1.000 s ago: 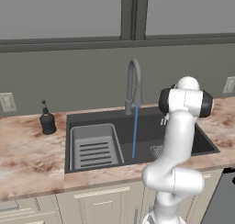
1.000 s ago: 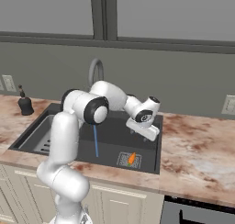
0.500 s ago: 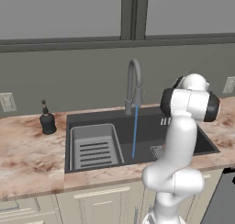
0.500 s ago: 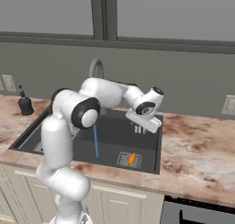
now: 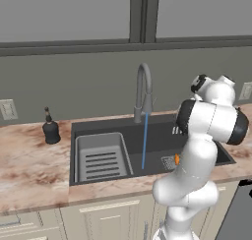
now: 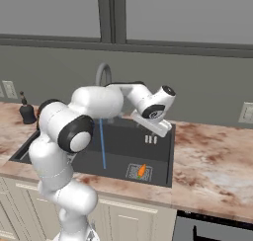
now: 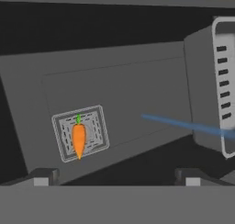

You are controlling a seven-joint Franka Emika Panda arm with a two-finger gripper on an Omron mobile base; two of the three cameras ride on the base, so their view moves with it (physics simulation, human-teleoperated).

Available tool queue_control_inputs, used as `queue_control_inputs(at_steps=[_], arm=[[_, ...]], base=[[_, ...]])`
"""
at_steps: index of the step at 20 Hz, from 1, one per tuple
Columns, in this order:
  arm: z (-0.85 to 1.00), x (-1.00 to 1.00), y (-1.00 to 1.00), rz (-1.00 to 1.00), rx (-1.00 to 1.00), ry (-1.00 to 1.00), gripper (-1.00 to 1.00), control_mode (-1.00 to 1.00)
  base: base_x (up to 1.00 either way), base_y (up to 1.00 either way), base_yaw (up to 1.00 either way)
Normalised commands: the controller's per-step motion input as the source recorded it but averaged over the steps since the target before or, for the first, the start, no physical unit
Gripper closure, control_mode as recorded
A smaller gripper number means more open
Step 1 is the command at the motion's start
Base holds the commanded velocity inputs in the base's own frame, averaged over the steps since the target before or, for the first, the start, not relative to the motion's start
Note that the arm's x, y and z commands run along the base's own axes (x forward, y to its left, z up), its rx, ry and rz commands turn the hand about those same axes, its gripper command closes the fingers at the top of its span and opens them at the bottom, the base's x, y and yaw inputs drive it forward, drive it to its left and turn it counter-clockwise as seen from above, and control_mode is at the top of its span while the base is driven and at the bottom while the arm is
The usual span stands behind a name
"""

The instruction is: Turn on the sink faucet. Then move the carrot from the counter to the sink. Turn off the sink. Move the vegetable from the sink to the pot next to the stove. Finally move the pot to the rear left burner.

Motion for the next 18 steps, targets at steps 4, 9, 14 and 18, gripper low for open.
queue_control_inputs(at_steps=[4, 9, 14, 18], arm=[[0.45, -0.51, 0.06, 0.13, 0.0, -0.17, -1.0, -1.0], [0.32, -0.38, 0.01, 0.17, 0.02, -0.19, -1.0, -1.0], [0.05, 0.0, -0.05, 0.29, 0.09, -0.24, -1.0, -1.0], [0.0, 0.14, -0.11, 0.37, 0.1, -0.23, -1.0, -1.0]], base=[[0.0, 0.0, 0.0], [0.0, 0.0, 0.0], [0.0, 0.0, 0.0], [0.0, 0.0, 0.0]])
